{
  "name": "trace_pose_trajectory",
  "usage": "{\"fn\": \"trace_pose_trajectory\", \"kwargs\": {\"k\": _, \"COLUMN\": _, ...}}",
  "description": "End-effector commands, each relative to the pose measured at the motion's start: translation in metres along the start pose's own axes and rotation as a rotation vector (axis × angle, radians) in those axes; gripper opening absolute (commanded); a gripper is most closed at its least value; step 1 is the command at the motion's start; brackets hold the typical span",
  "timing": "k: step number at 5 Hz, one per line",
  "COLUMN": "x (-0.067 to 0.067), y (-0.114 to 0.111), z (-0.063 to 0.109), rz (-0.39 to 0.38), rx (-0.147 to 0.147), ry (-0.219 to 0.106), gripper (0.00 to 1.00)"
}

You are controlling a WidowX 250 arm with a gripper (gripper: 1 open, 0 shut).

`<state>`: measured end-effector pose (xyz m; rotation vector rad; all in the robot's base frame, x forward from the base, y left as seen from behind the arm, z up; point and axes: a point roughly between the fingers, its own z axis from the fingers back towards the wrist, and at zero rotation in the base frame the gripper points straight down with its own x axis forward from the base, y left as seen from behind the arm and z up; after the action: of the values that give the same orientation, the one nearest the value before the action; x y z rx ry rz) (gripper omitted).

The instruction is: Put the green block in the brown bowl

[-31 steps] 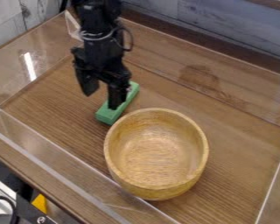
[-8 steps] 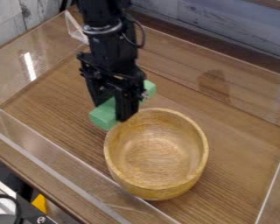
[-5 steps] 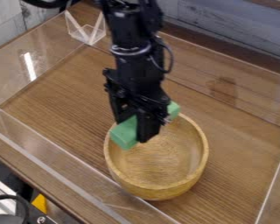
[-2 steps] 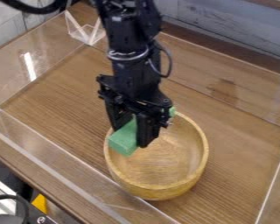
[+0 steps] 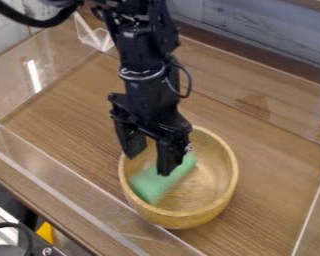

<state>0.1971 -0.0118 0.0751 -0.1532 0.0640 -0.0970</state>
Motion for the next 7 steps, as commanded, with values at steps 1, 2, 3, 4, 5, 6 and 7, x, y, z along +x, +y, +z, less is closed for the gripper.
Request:
{"fn": "trace_pose_trajectory", "kwargs": {"k": 1, "x": 0.014, "y": 0.003, "z": 0.016, "rz": -0.011, "rx": 0.011, "ry": -0.028, "gripper": 1.0}}
{"fn": "trace_pose_trajectory", "kwargs": {"k": 2, "x": 0.021, "y": 0.001, "z": 0.02, "rz": -0.029, "rx": 0.017, "ry": -0.022, "gripper": 1.0}}
{"fn": "trace_pose_trajectory", "kwargs": {"k": 3, "x": 0.026, "y": -0.002, "z": 0.023, "rz": -0.049, "rx": 0.019, "ry": -0.019, "gripper": 1.0}}
{"fn": "trace_pose_trajectory", "kwargs": {"k": 4, "x": 0.026, "y": -0.001, "z": 0.026, "rz": 0.014, "rx": 0.018, "ry": -0.028, "gripper": 1.0}}
{"fn": "trace_pose_trajectory", "kwargs": {"k": 5, "x": 0.025, "y": 0.0, "z": 0.028, "rz": 0.074, "rx": 0.015, "ry": -0.038, "gripper": 1.0}}
{"fn": "trace_pose_trajectory", "kwargs": {"k": 6, "x": 0.032, "y": 0.008, "z": 0.026, "rz": 0.069, "rx": 0.016, "ry": -0.038, "gripper": 1.0}}
{"fn": "trace_pose_trajectory", "kwargs": {"k": 7, "x": 0.037, "y": 0.015, "z": 0.025, "rz": 0.061, "rx": 0.018, "ry": -0.036, "gripper": 1.0}}
